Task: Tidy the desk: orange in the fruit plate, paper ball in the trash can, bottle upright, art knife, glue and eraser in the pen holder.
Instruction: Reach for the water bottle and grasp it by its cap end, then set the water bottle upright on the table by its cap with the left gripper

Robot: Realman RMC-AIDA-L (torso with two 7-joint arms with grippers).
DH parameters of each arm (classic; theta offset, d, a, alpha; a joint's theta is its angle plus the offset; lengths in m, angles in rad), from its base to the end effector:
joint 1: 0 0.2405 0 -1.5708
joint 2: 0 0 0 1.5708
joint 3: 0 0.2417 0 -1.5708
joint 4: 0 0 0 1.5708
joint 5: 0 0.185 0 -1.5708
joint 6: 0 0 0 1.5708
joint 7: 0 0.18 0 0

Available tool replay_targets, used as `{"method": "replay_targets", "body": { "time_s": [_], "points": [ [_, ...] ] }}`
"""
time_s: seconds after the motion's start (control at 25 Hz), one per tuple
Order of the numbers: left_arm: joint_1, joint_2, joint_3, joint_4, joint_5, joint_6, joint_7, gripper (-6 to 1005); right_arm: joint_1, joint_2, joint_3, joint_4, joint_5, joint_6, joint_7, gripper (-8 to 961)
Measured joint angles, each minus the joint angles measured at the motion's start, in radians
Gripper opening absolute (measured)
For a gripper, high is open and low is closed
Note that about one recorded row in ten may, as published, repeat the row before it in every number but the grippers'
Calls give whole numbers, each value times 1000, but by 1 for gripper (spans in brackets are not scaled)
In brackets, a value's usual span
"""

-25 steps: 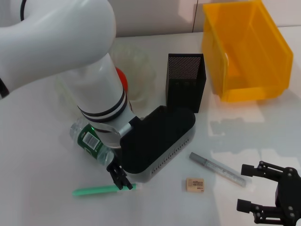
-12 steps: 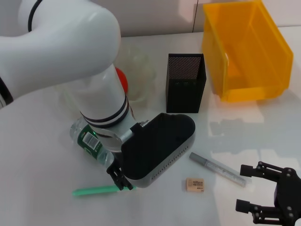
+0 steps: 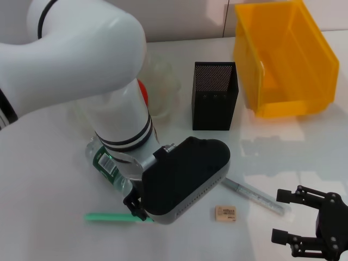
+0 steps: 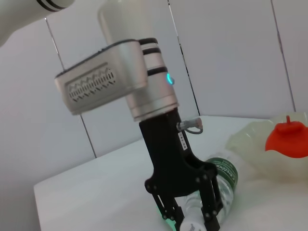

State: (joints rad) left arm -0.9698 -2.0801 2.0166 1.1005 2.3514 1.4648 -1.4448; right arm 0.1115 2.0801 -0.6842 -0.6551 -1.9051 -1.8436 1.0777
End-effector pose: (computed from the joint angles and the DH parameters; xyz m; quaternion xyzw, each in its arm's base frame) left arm -0.1263 0.2864 -0.1243 0.8313 -0.4572 -0.2717 0.1614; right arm 0.2810 0.1834 -0.0116 -0.9155 0.2190 0.3074 0.1391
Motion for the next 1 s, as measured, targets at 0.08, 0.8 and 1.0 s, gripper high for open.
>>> {"method": "replay_targets", "body": {
  "time_s": [0.08,0.8,1.0],
  "points": [
    [2,0,-15,20,-4,23,-7,465,1,0,-1,0,0,0,3,826],
    [130,9,-688,103,-207,282,33,450,9,-4,4,-25,0,-13,43,824],
    [184,11,-807,112,-233,301,26,449,25,-7,1,-42,0,-15,45,823]
  ]
}}
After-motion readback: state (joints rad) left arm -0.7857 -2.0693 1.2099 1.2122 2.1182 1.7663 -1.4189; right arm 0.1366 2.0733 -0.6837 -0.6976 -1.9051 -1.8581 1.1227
